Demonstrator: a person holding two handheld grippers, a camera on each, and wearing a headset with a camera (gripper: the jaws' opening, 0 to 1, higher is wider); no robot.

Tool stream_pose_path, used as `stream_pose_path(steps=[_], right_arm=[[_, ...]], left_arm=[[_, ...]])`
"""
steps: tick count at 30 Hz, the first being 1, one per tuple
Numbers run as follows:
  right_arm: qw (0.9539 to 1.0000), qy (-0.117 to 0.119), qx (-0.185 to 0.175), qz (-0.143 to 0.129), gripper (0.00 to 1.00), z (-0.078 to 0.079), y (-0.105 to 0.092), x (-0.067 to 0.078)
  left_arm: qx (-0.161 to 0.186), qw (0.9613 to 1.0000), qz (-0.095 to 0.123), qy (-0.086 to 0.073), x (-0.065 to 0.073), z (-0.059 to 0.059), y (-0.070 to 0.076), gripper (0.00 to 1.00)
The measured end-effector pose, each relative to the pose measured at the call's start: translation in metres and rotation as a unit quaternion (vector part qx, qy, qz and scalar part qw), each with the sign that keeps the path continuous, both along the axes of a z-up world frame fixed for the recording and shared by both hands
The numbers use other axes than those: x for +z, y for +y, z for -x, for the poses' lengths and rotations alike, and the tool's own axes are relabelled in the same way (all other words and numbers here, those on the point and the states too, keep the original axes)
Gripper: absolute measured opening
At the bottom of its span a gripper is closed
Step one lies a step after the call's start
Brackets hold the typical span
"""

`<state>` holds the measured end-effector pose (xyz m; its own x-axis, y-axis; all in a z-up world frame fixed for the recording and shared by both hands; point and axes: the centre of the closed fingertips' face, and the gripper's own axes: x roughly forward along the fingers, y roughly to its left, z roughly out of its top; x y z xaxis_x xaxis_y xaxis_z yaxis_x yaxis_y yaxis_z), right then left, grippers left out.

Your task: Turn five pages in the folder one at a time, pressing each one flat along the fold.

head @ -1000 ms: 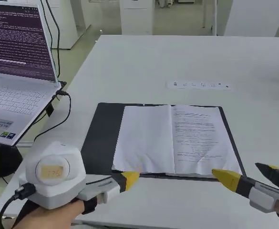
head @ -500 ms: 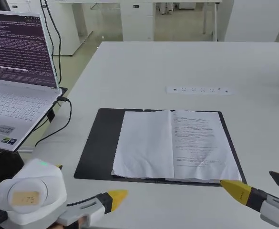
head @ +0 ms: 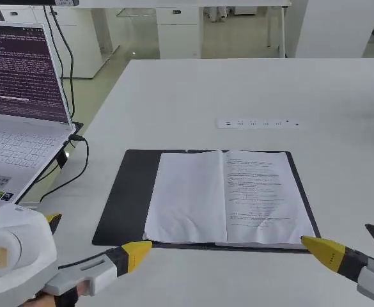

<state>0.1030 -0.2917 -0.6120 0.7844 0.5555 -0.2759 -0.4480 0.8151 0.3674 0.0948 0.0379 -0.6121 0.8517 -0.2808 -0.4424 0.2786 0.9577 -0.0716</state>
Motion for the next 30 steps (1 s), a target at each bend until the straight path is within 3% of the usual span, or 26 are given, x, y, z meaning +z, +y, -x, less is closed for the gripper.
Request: stream_pose_path(steps=[4, 12, 18, 21, 25, 30], right_arm=[[1.0, 0.002, 0.004, 0.006, 0.99, 0.002, 0.0, -0.002], [1.0, 0.007, -0.002, 0.004, 0.99, 0.001, -0.004, -0.005], [0.9999, 0.012, 0.003, 0.008, 0.98, -0.003, 0.0, -0.012], [0.9998, 0.021, 0.006, 0.005, 0.97, -0.004, 0.005, -0.017], [0.9997, 0.021, 0.009, 0.001, 0.97, -0.005, 0.011, -0.019], [0.9996, 0.027, 0.01, -0.007, 0.96, -0.006, 0.017, -0.023]], left_arm=[[-0.003, 0.9999, -0.008, 0.005, -0.002, 0.0, 0.004, 0.99], [0.006, 1.0, -0.004, -0.002, 0.003, -0.004, 0.013, 0.99], [-0.005, 0.9997, -0.019, 0.016, -0.015, -0.002, 0.011, 0.99], [-0.018, 0.9988, -0.023, 0.04, -0.033, -0.001, 0.0, 0.99], [-0.036, 0.9979, -0.028, 0.046, -0.043, -0.008, -0.013, 0.94], [-0.057, 0.9969, -0.023, 0.05, -0.048, -0.026, -0.034, 0.92]])
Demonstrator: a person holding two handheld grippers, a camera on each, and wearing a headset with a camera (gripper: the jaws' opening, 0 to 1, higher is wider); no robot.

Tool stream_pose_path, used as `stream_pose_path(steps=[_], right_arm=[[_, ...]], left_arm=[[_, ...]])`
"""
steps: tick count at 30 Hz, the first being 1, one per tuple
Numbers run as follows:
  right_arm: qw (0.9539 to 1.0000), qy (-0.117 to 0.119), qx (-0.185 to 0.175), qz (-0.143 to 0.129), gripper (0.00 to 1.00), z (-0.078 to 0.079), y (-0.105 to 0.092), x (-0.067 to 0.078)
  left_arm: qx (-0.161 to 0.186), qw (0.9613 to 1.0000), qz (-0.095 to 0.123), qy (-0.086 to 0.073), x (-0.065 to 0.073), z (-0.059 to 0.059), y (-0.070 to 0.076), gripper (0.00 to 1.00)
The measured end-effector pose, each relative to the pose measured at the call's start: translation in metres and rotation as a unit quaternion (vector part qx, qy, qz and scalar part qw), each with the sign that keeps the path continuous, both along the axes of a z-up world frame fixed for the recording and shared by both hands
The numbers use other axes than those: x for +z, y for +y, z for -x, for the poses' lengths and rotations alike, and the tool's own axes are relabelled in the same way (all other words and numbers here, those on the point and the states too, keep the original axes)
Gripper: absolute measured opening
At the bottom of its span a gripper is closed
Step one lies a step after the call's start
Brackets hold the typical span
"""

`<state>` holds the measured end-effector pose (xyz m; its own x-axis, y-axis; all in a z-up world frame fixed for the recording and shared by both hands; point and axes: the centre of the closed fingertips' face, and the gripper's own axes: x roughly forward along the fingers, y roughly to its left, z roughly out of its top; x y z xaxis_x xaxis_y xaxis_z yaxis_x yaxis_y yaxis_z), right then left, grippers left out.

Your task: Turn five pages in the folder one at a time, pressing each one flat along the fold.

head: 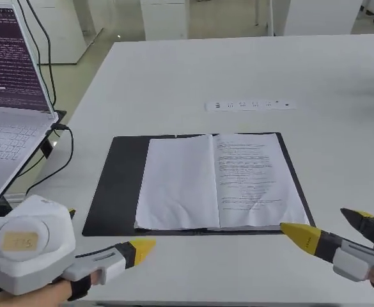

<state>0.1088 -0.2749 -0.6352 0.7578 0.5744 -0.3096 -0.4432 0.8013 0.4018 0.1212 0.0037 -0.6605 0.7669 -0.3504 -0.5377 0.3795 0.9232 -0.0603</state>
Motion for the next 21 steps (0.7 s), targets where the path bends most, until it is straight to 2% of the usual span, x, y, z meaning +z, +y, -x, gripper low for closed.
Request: stream_pose_path(steps=[4, 5, 8, 13, 16, 21], right_arm=[[1.0, 0.001, -0.004, -0.007, 0.96, -0.001, 0.001, -0.001], [1.0, 0.001, -0.005, -0.008, 0.96, -0.001, 0.001, -0.001], [1.0, 0.002, -0.003, -0.008, 0.96, -0.002, 0.002, -0.001], [1.0, 0.001, -0.008, -0.004, 0.96, -0.005, -0.002, -0.003], [0.9998, 0.003, -0.016, -0.012, 0.95, -0.008, -0.006, -0.003], [0.9996, 0.008, -0.023, -0.014, 0.94, -0.009, -0.011, -0.006]], left_arm=[[-0.03, 0.9995, -0.008, 0.001, -0.008, -0.021, -0.026, 0.83], [-0.035, 0.9993, -0.008, -0.006, -0.01, -0.028, -0.032, 0.8], [-0.066, 0.9978, -0.006, -0.005, -0.02, -0.043, -0.065, 0.77], [-0.104, 0.9945, -0.013, -0.006, -0.034, -0.059, -0.108, 0.71], [-0.119, 0.9928, -0.013, -0.003, -0.043, -0.069, -0.134, 0.68], [-0.139, 0.9901, -0.014, -0.004, -0.053, -0.083, -0.167, 0.64]])
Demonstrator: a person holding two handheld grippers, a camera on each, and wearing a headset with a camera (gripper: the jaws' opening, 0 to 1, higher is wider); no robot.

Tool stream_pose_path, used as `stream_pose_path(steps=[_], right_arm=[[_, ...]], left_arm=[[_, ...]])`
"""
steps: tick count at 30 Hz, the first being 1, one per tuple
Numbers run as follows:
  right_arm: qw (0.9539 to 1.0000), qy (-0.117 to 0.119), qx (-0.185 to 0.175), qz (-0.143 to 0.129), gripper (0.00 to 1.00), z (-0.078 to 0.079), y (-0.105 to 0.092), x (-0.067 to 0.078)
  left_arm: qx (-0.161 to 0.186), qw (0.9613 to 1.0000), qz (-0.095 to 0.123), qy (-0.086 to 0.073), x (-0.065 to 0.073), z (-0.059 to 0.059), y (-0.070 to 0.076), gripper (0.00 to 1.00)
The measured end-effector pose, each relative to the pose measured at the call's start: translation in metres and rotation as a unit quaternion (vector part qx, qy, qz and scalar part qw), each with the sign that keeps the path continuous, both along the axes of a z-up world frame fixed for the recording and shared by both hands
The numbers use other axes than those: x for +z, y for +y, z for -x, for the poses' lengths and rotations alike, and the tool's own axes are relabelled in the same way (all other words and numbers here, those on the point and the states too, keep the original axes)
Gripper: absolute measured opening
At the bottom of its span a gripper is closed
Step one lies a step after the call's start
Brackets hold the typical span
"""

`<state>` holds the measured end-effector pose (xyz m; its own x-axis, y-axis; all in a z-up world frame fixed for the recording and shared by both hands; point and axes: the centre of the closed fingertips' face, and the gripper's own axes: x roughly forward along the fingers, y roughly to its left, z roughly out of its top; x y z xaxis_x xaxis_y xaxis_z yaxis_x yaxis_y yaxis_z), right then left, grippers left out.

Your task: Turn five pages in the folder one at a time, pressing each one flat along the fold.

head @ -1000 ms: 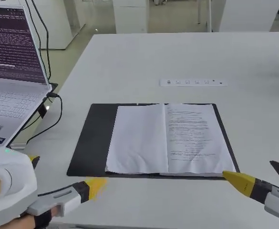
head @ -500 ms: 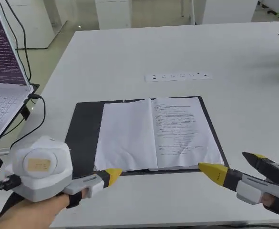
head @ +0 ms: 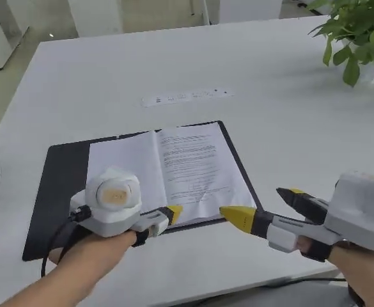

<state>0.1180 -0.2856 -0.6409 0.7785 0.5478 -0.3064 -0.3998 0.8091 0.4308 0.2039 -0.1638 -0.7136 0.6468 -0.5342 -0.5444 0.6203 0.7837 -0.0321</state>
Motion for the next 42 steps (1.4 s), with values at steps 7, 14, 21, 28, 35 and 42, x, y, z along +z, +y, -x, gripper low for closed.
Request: stream_pose_path(steps=[7, 14, 21, 28, 35, 42], right_arm=[[1.0, 0.006, 0.0, 0.0, 0.93, -0.003, -0.002, -0.004], [0.9998, 0.018, 0.002, 0.0, 0.92, -0.003, -0.006, -0.01], [0.9997, 0.021, 0.005, -0.007, 0.91, -0.001, -0.007, -0.011], [0.9994, 0.033, 0.007, -0.007, 0.91, 0.0, -0.013, -0.02], [0.9993, 0.035, -0.002, -0.013, 0.9, -0.003, -0.019, -0.021], [0.9991, 0.038, -0.009, -0.014, 0.89, -0.006, -0.024, -0.022]], left_arm=[[-0.004, 0.9999, -0.002, 0.013, -0.022, -0.014, -0.031, 0.61], [-0.001, 0.9999, -0.007, 0.01, -0.041, -0.025, -0.06, 0.57], [0.008, 0.9997, -0.021, -0.003, -0.059, -0.03, -0.085, 0.52], [0.028, 0.9991, -0.028, -0.015, -0.068, -0.032, -0.081, 0.48], [0.031, 0.9989, -0.015, -0.031, -0.068, -0.031, -0.079, 0.43], [0.022, 0.9984, -0.012, -0.05, -0.068, -0.029, -0.08, 0.22]])
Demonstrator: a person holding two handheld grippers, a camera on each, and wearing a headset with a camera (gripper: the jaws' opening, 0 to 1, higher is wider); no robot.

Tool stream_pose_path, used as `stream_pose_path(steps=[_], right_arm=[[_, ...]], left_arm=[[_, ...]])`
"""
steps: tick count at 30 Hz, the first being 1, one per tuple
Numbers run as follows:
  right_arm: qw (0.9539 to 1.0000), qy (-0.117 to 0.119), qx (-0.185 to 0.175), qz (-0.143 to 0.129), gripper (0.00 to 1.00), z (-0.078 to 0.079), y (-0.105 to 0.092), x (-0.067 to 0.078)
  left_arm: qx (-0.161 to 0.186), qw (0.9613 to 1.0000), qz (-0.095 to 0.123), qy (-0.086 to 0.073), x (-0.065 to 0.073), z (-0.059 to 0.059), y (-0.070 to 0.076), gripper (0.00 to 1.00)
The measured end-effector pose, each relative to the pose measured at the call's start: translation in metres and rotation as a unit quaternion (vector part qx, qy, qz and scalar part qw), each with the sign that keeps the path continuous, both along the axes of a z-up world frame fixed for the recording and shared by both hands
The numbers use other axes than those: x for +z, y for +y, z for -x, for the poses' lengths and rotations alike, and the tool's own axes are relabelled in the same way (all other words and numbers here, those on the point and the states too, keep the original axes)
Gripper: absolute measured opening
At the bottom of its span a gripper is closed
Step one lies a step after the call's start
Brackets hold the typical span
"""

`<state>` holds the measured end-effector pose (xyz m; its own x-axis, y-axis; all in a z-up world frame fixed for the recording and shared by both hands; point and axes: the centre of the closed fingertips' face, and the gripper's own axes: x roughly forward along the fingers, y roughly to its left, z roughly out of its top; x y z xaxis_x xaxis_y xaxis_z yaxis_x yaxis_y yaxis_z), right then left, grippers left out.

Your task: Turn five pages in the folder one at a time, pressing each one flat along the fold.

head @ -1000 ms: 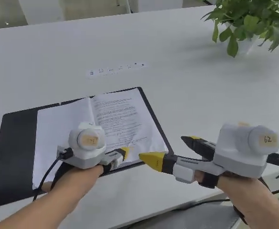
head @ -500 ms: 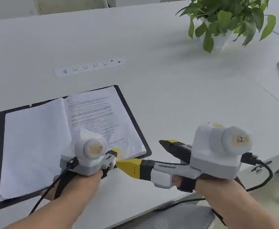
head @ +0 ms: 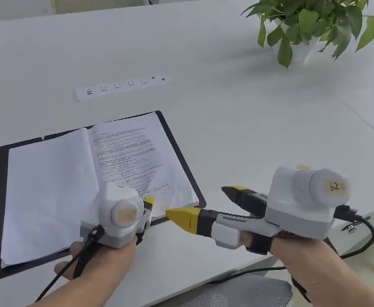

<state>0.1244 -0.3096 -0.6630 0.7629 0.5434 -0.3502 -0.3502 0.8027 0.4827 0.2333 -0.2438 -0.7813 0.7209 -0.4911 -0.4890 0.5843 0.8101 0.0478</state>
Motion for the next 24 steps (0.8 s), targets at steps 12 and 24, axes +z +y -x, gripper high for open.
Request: stream_pose_path(steps=[12, 24], right_arm=[[0.9998, 0.017, 0.007, 0.003, 0.88, -0.005, 0.002, -0.013], [0.9986, 0.048, 0.021, -0.002, 0.75, -0.036, 0.006, -0.045]], left_arm=[[0.015, 0.9983, 0.045, 0.034, 0.001, -0.001, -0.002, 0.0], [0.052, 0.985, 0.129, 0.102, 0.001, -0.003, 0.0, 0.0]])
